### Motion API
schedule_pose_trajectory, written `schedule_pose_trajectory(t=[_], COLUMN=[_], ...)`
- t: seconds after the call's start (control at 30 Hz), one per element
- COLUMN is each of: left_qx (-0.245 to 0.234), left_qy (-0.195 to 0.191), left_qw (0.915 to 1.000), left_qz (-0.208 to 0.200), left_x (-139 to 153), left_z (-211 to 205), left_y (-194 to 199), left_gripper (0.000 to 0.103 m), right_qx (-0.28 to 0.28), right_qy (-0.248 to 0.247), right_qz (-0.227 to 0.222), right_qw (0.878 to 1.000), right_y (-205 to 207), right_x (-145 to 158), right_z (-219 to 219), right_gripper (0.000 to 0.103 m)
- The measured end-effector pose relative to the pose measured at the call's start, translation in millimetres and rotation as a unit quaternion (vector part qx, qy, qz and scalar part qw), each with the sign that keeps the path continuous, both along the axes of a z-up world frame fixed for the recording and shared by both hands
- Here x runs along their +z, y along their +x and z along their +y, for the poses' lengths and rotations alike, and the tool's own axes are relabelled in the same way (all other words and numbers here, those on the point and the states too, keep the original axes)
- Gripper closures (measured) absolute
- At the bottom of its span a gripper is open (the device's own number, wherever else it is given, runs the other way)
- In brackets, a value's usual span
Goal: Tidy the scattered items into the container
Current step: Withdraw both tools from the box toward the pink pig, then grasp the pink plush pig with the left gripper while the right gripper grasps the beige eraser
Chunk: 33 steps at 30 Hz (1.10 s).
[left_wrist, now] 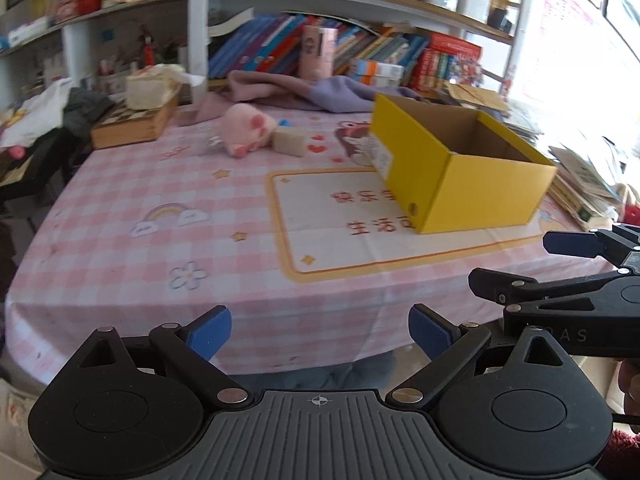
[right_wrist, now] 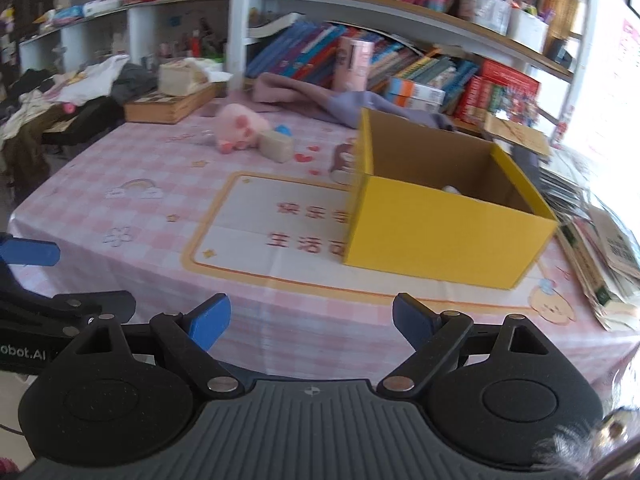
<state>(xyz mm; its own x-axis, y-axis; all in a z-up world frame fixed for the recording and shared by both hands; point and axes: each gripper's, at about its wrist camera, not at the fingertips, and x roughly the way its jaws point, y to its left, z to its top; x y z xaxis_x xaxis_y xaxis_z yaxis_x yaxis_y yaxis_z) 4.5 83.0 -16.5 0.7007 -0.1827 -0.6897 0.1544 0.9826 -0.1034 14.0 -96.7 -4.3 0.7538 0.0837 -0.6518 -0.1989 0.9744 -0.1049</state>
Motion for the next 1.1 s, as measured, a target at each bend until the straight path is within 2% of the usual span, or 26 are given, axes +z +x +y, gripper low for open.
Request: schedule_pose_trajectory(t=[0.17, 0.3, 0.7, 1.1], left_qx=[0.02, 0.019, 0.044, 0.045], left_qy=[-0.009, -0.003, 0.01, 0.013], left_qw=[0.9998, 0.9998, 0.999, 0.9988], left_qz=[0.004, -0.002, -0.001, 0.016], left_x=[-1.6, 0.3, -4.6, -17.7], left_z=[11.5, 12.3, 30.5, 35.1], left_y=[3.1, 7.0, 37.2, 106.3], left_gripper=[0.006, 0.006, 0.006, 0.006], right_qx=[0.027, 0.031, 0.059, 0.071], right_qy=[-0.01, -0.005, 0.01, 0.005], right_qz=[0.0, 0.0, 0.007, 0.036], right_qw=[1.0, 1.0, 0.998, 0.997], right_y=[3.6, 10.6, 53.2, 125.2], right_x=[0.0, -0.4, -9.4, -23.5], right_z=[13.7, 15.5, 35.0, 43.3], right_gripper=[0.02, 0.03, 0.032, 0.035])
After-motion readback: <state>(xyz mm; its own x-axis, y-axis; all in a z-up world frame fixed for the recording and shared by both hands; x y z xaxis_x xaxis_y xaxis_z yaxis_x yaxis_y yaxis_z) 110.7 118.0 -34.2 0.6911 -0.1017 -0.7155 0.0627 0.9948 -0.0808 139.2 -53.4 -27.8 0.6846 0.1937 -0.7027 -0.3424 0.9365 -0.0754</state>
